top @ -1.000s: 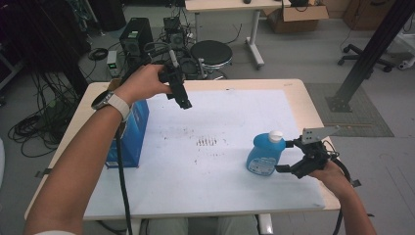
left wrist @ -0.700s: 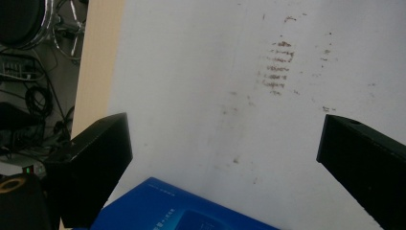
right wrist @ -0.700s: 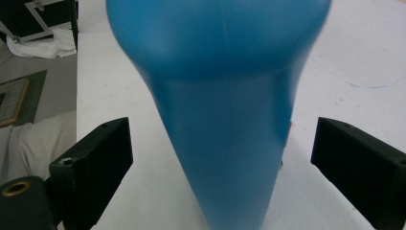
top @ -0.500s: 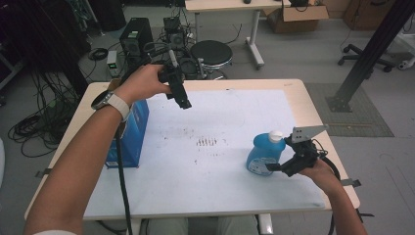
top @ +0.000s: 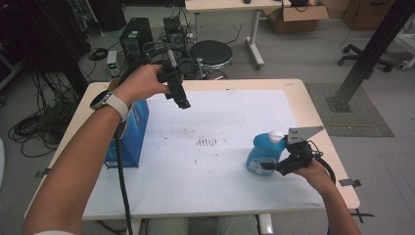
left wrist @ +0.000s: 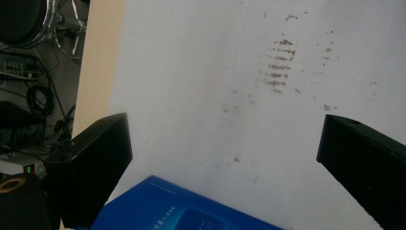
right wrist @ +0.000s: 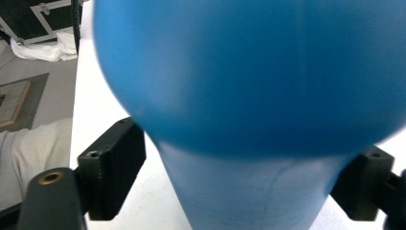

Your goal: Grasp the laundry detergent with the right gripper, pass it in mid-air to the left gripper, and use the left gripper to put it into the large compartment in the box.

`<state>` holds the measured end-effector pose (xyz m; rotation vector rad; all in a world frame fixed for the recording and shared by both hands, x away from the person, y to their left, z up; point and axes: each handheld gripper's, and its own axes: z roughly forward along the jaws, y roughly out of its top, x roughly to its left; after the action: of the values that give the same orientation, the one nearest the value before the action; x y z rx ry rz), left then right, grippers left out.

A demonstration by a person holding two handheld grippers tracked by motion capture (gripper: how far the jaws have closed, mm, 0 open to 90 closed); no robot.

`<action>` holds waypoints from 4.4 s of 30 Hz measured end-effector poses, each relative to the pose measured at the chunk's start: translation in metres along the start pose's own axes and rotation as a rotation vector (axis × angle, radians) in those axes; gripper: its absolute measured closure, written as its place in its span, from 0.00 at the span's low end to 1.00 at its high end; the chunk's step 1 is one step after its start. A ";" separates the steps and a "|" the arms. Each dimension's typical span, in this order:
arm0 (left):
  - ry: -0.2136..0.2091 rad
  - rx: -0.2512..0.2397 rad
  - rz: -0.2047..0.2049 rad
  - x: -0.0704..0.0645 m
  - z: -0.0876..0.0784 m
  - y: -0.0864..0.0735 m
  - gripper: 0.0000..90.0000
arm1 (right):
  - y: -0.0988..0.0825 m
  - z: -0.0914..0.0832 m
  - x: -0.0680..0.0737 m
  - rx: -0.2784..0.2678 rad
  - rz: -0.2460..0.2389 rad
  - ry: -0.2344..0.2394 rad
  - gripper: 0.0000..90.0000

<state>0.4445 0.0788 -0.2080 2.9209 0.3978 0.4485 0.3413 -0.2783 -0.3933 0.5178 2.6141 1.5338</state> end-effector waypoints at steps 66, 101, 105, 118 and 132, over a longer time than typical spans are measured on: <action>-0.002 -0.031 0.012 -0.012 -0.011 -0.002 0.06 | 0.025 -0.024 0.005 -0.026 -0.099 -0.075 0.49; -0.040 -0.062 0.141 -0.084 -0.057 0.016 0.06 | 0.098 -0.002 0.032 0.070 -0.171 0.027 0.49; -0.054 -0.069 0.162 -0.093 -0.060 0.018 0.06 | 0.107 0.006 0.035 0.074 -0.188 0.044 0.49; -0.133 -0.093 0.188 -0.108 -0.068 0.017 0.06 | 0.127 0.039 0.047 0.083 -0.240 0.100 0.49; -0.192 -0.095 0.193 -0.115 -0.073 0.014 0.06 | 0.136 0.065 0.056 0.066 -0.253 0.148 0.49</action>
<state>0.3194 0.0416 -0.1680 2.8862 0.0673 0.2006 0.3373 -0.1456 -0.3031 0.0739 2.7174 1.4610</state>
